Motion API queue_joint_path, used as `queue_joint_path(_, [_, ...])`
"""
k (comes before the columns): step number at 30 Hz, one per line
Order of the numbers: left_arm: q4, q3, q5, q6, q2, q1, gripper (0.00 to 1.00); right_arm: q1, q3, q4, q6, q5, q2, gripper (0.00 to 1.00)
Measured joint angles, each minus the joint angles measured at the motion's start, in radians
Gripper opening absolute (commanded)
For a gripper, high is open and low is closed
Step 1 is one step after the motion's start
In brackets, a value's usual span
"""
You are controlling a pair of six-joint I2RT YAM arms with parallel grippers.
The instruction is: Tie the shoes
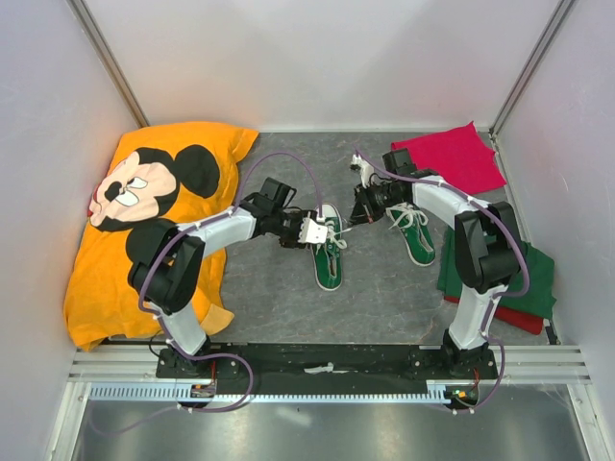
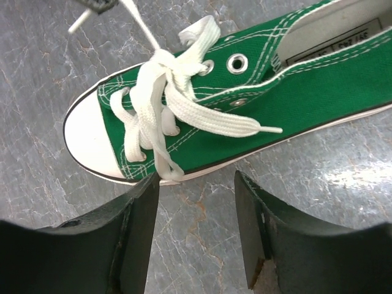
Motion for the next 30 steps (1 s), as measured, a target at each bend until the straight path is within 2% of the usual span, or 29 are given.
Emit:
queue_joint_path(7, [0.003,0.036,0.000,-0.005,0.034,-0.001,0.63,-0.014,-0.010,-0.025,-0.026,0.003,-0.017,0.00])
queue_joint_path(21, [0.049,0.089,0.008,-0.017,0.079,-0.005,0.61,-0.013,-0.011,-0.039,-0.048,0.002,-0.022,0.01])
queue_joint_path(23, [0.050,0.096,0.024,-0.013,0.087,-0.006,0.57,-0.013,-0.011,-0.039,-0.051,0.000,-0.022,0.04])
queue_joint_path(24, [0.048,0.103,0.031,-0.006,0.092,-0.006,0.49,-0.013,-0.011,-0.039,-0.052,0.000,-0.021,0.05])
queue_joint_path(26, [0.036,0.120,0.042,0.008,0.105,-0.008,0.39,-0.013,-0.011,-0.039,-0.054,-0.002,-0.020,0.17])
queue_joint_path(27, [0.020,0.136,0.050,0.024,0.115,-0.008,0.29,-0.011,-0.011,-0.039,-0.057,-0.002,-0.019,0.21])
queue_joint_path(29, [-0.004,0.161,0.057,0.043,0.127,-0.010,0.23,-0.011,-0.011,-0.039,-0.060,-0.003,-0.018,0.37])
queue_joint_path(30, [-0.018,0.169,0.058,0.058,0.130,-0.010,0.15,-0.011,-0.010,-0.040,-0.069,-0.002,-0.017,0.44])
